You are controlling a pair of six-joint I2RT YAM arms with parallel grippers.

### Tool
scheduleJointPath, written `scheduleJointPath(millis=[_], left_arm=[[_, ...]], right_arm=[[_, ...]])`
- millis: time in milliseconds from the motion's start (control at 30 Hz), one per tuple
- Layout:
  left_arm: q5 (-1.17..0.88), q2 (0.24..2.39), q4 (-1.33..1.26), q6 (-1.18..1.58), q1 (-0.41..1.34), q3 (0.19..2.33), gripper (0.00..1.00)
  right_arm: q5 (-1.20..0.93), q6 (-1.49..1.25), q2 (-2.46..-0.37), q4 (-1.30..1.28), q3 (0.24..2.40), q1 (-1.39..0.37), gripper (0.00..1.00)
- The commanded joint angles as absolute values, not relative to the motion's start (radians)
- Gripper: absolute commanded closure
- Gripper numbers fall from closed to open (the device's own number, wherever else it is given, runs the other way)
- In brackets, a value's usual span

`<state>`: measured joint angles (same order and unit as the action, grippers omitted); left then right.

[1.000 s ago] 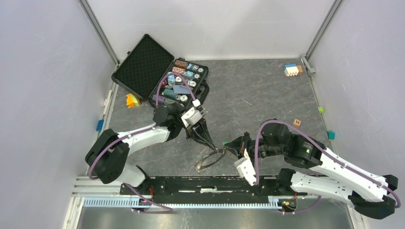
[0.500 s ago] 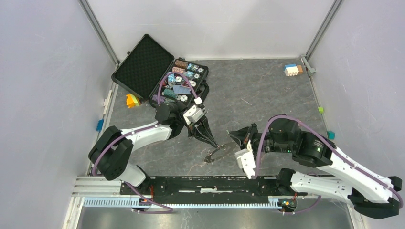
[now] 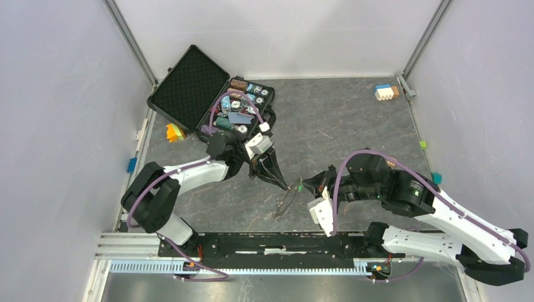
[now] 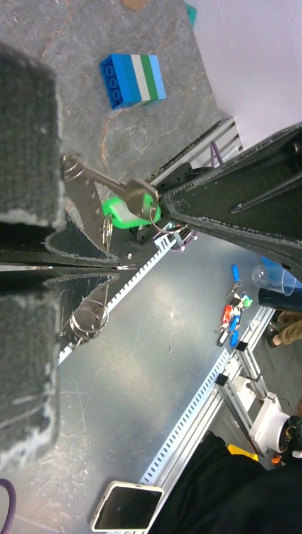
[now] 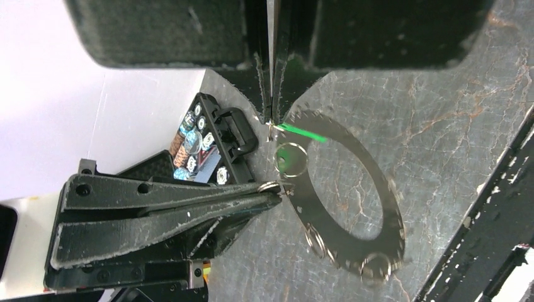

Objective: Put the keys on the keyring

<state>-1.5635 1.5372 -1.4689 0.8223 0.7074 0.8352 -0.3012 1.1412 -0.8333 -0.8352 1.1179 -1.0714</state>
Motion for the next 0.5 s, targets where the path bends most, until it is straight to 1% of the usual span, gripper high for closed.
scheduleJointPath(millis=[0,467], left_arm=[[-1.557,1.553,-1.556,0.871,0.701,0.885,0.98],[-1.558,1.529,-1.557,0.825,0.701,0.854,0.98]], right_arm=[[-0.340,1.122,-0.846,-0.834,1.132,-1.077,1.00],[-0.401,1.092,-0.870,-0.740,1.071,-1.080,1.00]])
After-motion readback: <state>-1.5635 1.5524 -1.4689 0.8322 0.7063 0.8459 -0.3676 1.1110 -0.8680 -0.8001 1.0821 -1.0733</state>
